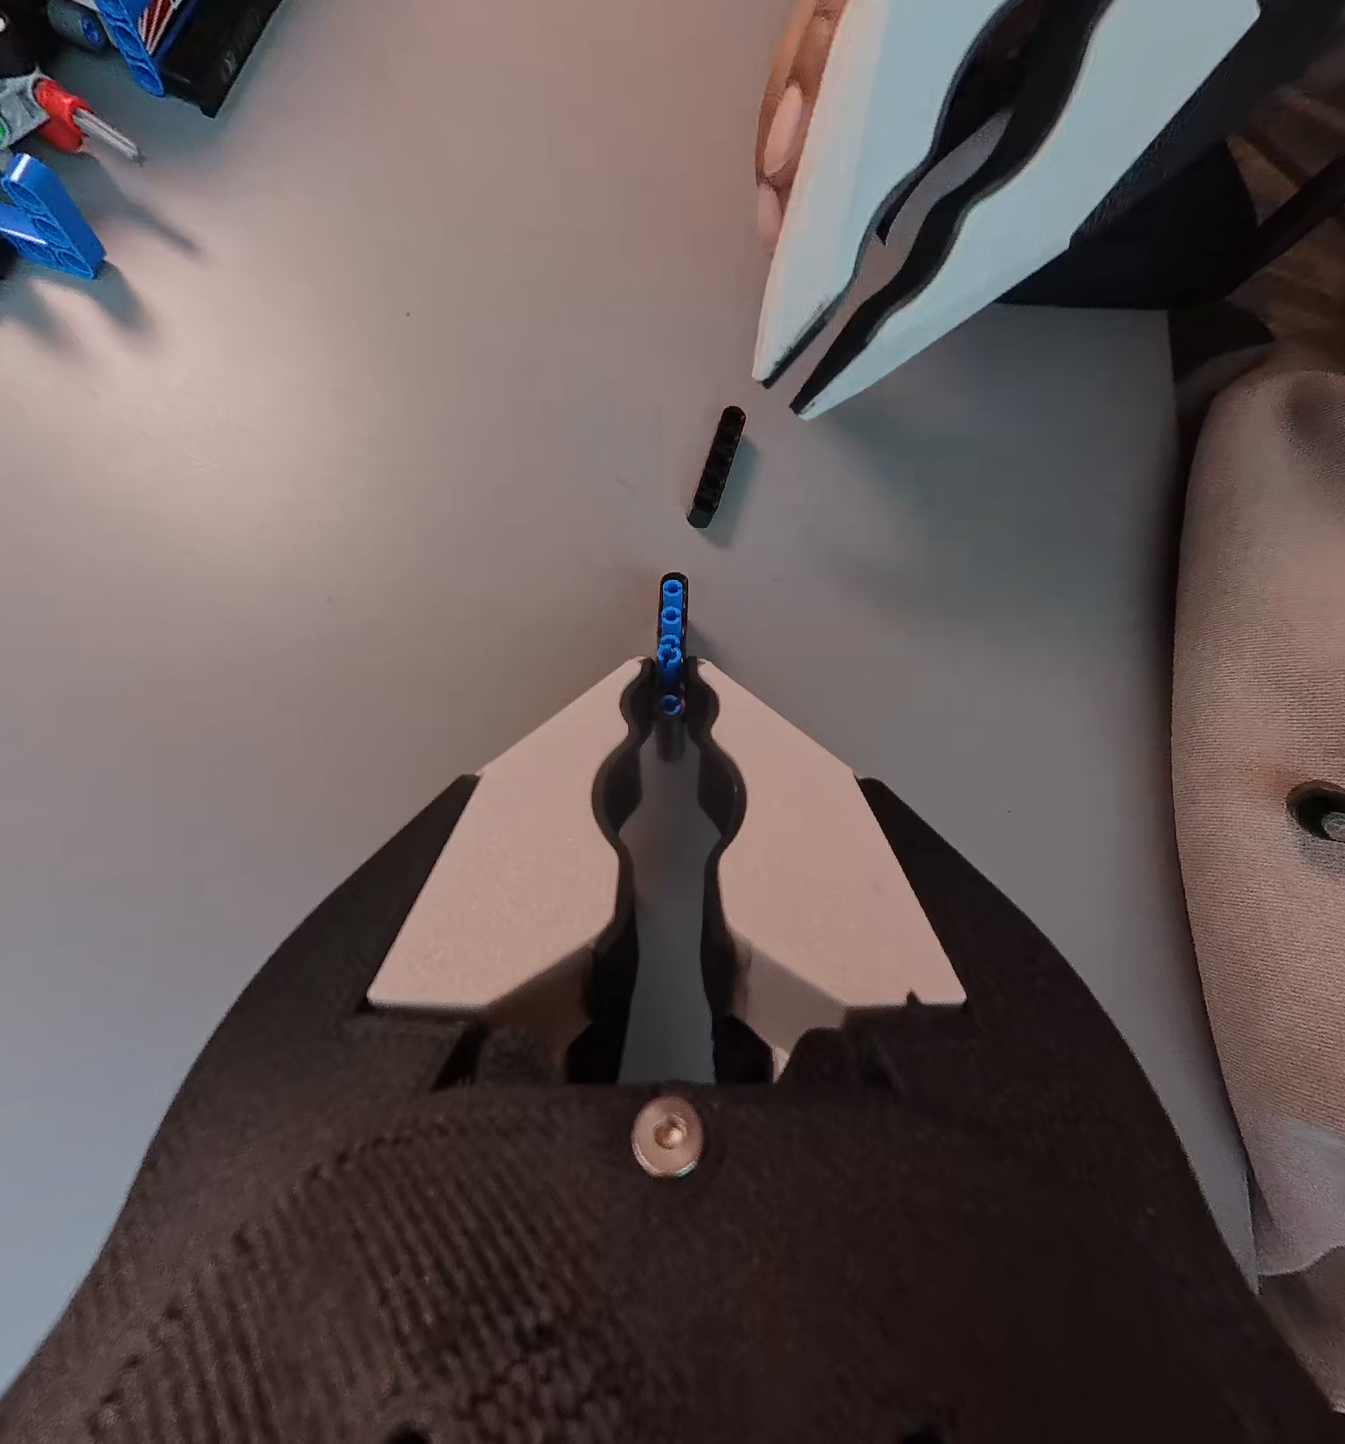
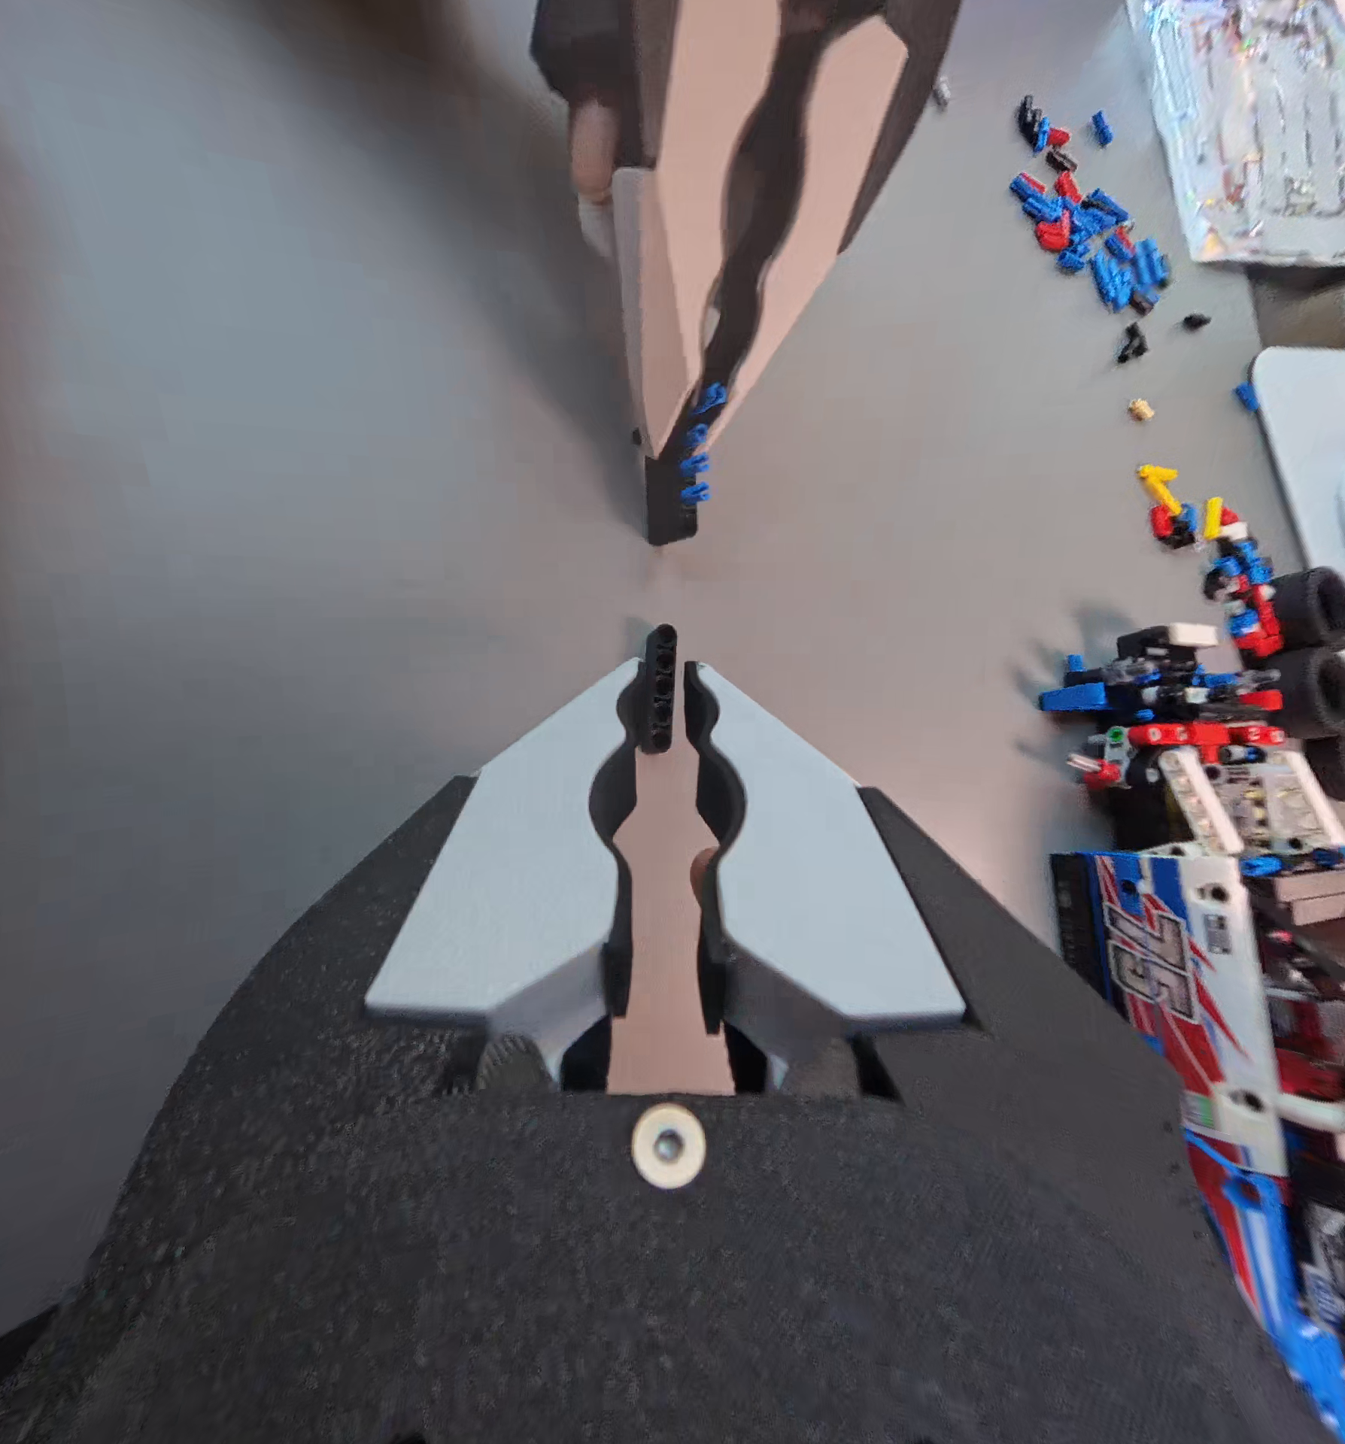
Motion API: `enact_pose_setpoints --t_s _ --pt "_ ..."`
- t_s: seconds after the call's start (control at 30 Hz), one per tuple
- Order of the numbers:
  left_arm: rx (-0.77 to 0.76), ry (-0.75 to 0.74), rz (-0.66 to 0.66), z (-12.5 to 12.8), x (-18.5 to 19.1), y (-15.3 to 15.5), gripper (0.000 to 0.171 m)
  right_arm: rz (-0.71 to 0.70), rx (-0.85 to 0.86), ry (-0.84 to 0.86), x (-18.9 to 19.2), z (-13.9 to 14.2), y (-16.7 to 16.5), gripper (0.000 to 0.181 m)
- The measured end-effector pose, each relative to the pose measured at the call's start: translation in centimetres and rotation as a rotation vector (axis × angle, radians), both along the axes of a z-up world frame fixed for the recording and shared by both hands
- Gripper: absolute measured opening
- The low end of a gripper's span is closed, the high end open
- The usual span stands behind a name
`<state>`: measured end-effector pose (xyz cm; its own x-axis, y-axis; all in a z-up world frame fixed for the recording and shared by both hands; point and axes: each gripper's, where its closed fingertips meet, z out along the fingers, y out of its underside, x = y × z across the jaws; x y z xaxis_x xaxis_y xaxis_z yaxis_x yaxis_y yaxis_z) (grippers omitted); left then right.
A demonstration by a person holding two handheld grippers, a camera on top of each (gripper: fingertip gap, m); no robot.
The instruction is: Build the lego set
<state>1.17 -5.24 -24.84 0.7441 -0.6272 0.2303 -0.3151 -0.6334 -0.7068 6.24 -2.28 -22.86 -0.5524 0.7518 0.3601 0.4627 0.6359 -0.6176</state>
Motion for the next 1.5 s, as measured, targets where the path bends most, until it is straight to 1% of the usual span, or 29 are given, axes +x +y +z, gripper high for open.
enact_pose_setpoints --t_s 0.07,0.13,0.2,0.37,0.43,0.47,0.57,0.6,0.67,0.73,0.77,0.8,0.87,0.93,1.03,1.13,1.27,1.37,1.5 --pt "0.000 0.002 -0.001 0.0 0.0 0.0 0.005 -0.044 -0.120 -0.056 -0.5 0.4 0.5 0.005" --pt "0.000 0.002 0.000 0.0 0.0 0.0 0.005 -0.053 -0.208 -0.176 -0.5 -0.4 0.7 0.008" --pt "0.000 0.000 0.004 0.0 -0.1 -0.1 0.005 -0.051 -0.252 -0.284 -0.5 -1.3 0.6 0.014" --pt "0.001 -0.007 -0.005 0.0 0.1 -0.2 0.005 0.000 -0.135 -0.385 -0.6 -3.0 0.5 0.017" --pt "0.010 -0.005 -0.013 0.0 0.3 -0.3 0.006 -0.001 -0.132 -0.415 -0.6 -3.4 0.4 0.011" --pt "0.017 -0.003 -0.018 0.0 0.3 -0.2 0.006 0.008 -0.143 -0.404 -0.8 -3.3 0.2 0.005" --pt "0.057 0.013 -0.035 0.0 0.5 -0.1 0.005 0.015 -0.188 -0.397 -1.0 -3.0 0.1 0.005" --pt "0.072 0.021 -0.038 0.0 0.5 0.1 0.006 0.017 -0.233 -0.387 -1.3 -2.3 0.0 0.005" --pt "0.094 0.027 -0.045 0.1 0.6 0.3 0.006 0.012 -0.319 -0.331 -2.6 0.3 0.0 0.005" --pt "0.109 0.027 -0.046 0.1 0.8 0.5 0.006 0.045 -0.331 -0.290 -3.8 2.6 -0.3 0.005" --pt "0.118 0.025 -0.050 0.1 0.9 0.6 0.006 0.068 -0.305 -0.282 -4.3 3.1 -0.6 0.005" --pt "0.128 0.023 -0.055 0.1 1.0 0.6 0.006 0.088 -0.271 -0.282 -4.7 3.1 -0.8 0.005" --pt "0.151 0.024 -0.065 0.1 1.0 0.6 0.006 0.119 -0.218 -0.313 -5.2 2.2 -1.4 0.005" --pt "0.179 0.038 -0.078 0.0 1.0 0.6 0.006 0.139 -0.208 -0.347 -5.5 1.1 -1.9 0.005" --pt "0.220 0.111 -0.093 -0.3 0.7 0.8 0.006 0.139 -0.242 -0.351 -5.7 0.5 -2.2 0.004" --pt "0.246 0.199 -0.103 -1.0 0.1 0.9 0.015 0.112 -0.286 -0.338 -5.5 0.3 -1.8 0.004" --pt "0.250 0.194 -0.097 -1.0 -0.3 0.8 0.018 0.082 -0.333 -0.310 -5.1 0.1 -1.5 0.004" --pt "0.240 0.168 -0.086 -1.0 -0.6 0.6 0.013 0.070 -0.361 -0.285 -4.8 0.2 -1.4 0.005" --pt "0.256 0.188 -0.088 -1.0 -0.4 0.8 0.006 0.070 -0.381 -0.261 -4.6 0.4 -1.4 0.004"
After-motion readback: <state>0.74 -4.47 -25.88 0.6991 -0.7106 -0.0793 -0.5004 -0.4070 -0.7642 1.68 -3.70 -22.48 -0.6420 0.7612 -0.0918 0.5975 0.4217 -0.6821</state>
